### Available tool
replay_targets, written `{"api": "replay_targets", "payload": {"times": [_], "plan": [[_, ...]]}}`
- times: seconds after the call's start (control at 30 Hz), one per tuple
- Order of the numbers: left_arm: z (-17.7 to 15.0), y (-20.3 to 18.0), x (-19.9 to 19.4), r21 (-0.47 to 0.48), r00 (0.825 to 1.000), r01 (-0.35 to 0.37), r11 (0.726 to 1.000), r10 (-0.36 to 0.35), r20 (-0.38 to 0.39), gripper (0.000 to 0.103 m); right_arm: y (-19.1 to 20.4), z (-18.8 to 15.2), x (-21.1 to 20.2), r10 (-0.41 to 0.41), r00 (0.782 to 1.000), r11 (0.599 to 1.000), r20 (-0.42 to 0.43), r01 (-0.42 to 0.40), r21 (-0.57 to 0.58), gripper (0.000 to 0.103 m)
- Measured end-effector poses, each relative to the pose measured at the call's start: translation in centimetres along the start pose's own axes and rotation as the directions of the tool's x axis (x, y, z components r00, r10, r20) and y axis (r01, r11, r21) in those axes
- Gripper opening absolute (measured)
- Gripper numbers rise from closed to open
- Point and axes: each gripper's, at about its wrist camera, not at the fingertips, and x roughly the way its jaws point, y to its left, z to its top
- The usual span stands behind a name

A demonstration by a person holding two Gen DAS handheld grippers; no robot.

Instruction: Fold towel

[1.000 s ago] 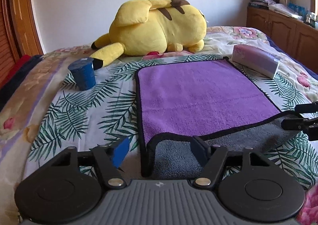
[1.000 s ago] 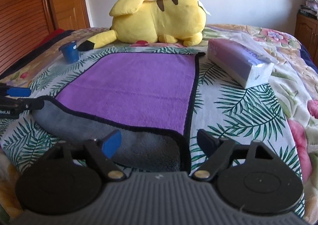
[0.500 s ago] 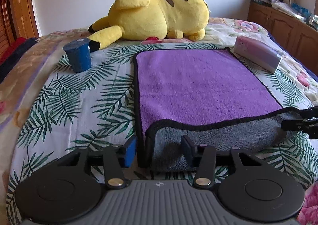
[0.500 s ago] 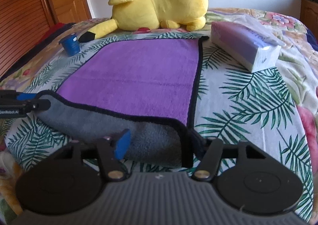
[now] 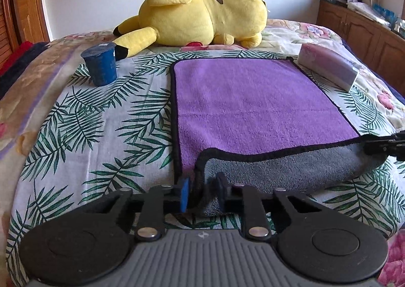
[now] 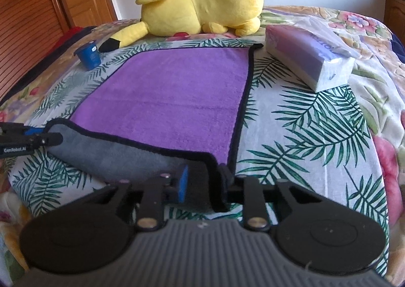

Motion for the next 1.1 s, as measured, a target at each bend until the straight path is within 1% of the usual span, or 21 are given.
{"api": "replay_targets", "payload": {"times": [0.07,0.13,0.17,0.4,0.57,0.8,1.1], "plan": [[0.1,0.0,-0.2,0.0,1.0,0.0,1.0,0.0,0.006,0.014,0.0,0.0,0.0,0.002,1.0,1.0,-0.003,-0.002,-0.007,0.02],[0.1,-0.1,-0.3,0.0,1.0,0.005,1.0,-0.005,0.01,0.01,0.0,-0.1,0.0,0.001,1.0,1.0,-0.003,-0.001,-0.018,0.008],[0.2,-0.2,-0.4,0.001,1.0,0.009,1.0,-0.009,0.012,0.009,0.0,-0.1,0.0,0.004,1.0,1.0,-0.003,-0.004,-0.02,0.006],[0.3,-0.5,-0.8,0.016,0.999,0.015,1.0,-0.015,0.032,0.007,0.1,0.1,-0.2,0.01,1.0,0.999,0.017,-0.009,-0.038,0.005],[0.9,-0.8,-1.8,0.023,0.997,0.013,1.0,-0.014,0.071,0.006,0.1,0.2,-0.5,0.012,0.999,0.999,0.039,-0.01,-0.038,0.004],[1.6,-1.0,-2.8,0.028,0.992,0.008,1.0,-0.012,0.122,0.005,0.1,0.7,-1.3,0.033,0.995,0.999,0.096,-0.029,-0.043,0.004],[2.0,-0.9,-2.3,0.035,0.99,0.008,0.999,-0.013,0.138,0.005,0.0,1.3,-1.7,0.03,0.988,0.998,0.151,-0.021,-0.065,0.004]]}}
